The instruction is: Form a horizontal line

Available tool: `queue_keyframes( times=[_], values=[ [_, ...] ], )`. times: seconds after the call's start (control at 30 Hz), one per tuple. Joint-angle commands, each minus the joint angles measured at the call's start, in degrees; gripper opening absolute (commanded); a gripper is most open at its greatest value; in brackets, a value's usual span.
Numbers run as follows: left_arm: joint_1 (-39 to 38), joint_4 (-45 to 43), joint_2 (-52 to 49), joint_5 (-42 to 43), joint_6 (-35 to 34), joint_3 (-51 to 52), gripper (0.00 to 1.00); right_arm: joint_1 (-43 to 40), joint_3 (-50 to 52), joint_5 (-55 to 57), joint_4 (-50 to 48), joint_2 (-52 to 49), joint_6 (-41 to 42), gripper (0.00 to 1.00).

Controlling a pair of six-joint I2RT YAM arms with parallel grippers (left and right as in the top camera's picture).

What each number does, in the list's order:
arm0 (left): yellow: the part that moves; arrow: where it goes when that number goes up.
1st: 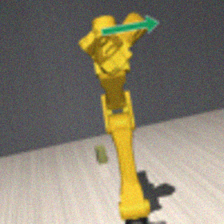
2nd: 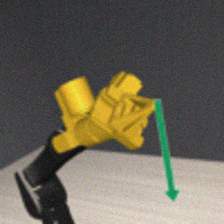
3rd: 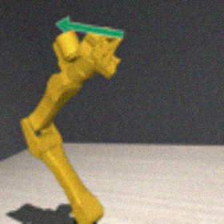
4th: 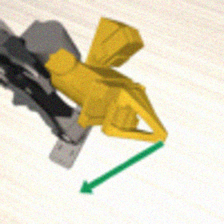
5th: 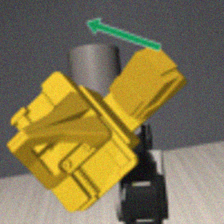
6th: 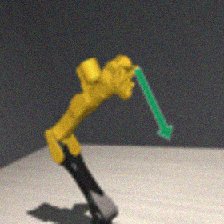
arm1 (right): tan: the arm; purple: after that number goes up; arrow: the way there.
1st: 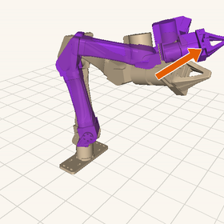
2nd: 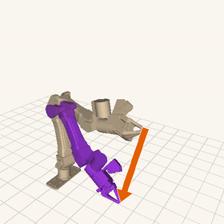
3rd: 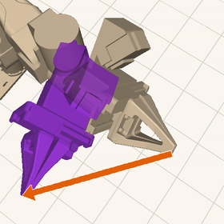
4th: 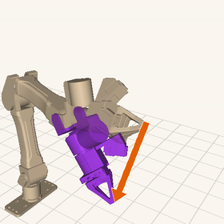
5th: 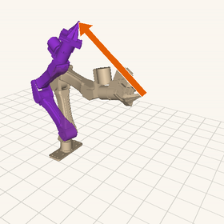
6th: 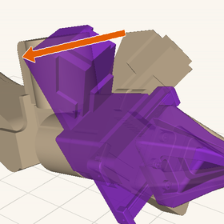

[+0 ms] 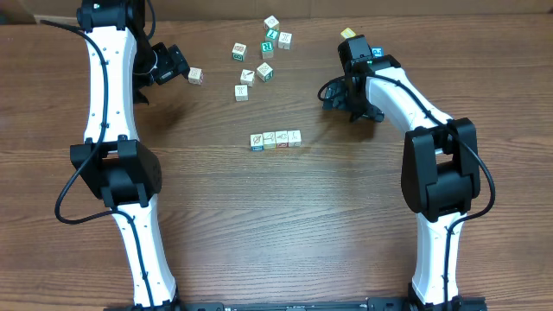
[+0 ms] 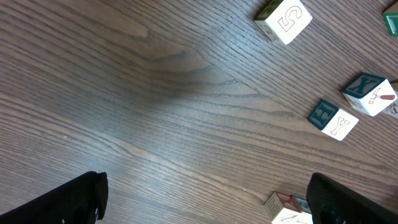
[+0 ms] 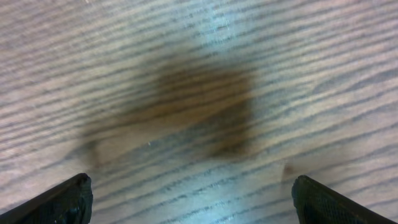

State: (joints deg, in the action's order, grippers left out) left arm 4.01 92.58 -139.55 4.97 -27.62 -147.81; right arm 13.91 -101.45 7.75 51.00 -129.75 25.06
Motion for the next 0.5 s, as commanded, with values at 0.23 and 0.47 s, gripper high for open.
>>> queue_keyframes(
  times=[0.23, 0.47],
  values=[
    [-0.07, -0.04, 0.68, 0.42, 0.44, -1.11, 0.99, 0.15, 0.24, 0.79, -2.8, 0.9, 0.04, 1.0],
    [-0.07, -0.04, 0.68, 0.42, 0.44, -1.11, 1.0, 0.15, 0.24, 0.79, -2.95, 0.9, 0.04, 1.0]
  ],
)
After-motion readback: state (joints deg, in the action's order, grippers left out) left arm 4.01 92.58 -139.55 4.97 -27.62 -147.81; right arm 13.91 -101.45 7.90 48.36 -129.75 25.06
